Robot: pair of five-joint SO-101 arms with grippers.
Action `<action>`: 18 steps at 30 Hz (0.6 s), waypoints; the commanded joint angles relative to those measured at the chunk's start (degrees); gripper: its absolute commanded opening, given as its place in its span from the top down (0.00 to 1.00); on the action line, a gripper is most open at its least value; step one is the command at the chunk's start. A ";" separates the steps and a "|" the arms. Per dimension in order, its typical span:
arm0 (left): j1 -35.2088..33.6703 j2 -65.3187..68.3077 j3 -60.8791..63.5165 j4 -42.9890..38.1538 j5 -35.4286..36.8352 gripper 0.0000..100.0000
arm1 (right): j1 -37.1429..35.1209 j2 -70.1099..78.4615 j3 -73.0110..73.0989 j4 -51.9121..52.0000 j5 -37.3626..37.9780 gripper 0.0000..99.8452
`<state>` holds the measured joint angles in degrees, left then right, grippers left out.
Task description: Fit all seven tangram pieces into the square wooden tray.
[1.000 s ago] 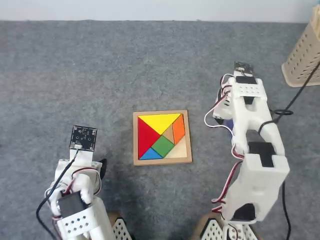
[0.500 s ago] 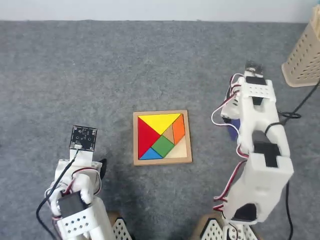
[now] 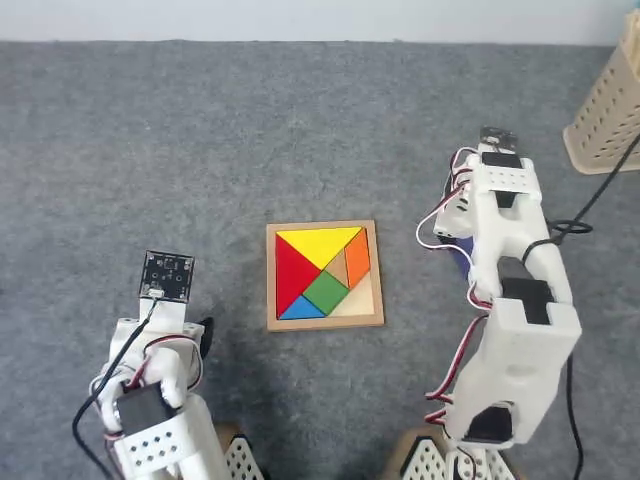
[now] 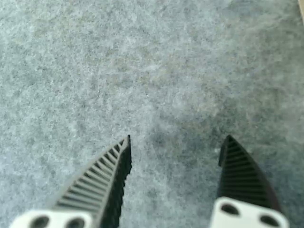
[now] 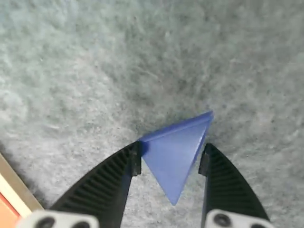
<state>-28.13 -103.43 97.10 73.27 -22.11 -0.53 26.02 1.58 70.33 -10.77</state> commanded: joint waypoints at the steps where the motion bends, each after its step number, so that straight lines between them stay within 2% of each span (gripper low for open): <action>1: -0.26 -0.88 -0.48 0.18 -0.53 0.72 | -2.77 1.89 -2.81 0.22 3.16 0.78; 9: -0.26 -0.88 -0.48 0.18 -0.53 0.72 | -2.68 4.79 -5.63 2.77 3.43 0.79; 14: -0.26 -0.88 -0.48 0.18 -0.53 0.72 | -2.68 4.18 -6.15 2.86 4.75 0.90; 18: -0.26 -0.88 -0.48 0.18 -0.53 0.72 | -2.77 4.00 -7.82 4.26 8.88 0.93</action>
<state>-28.13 -103.43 97.10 73.27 -22.11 -2.11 30.15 -2.90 73.05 -5.05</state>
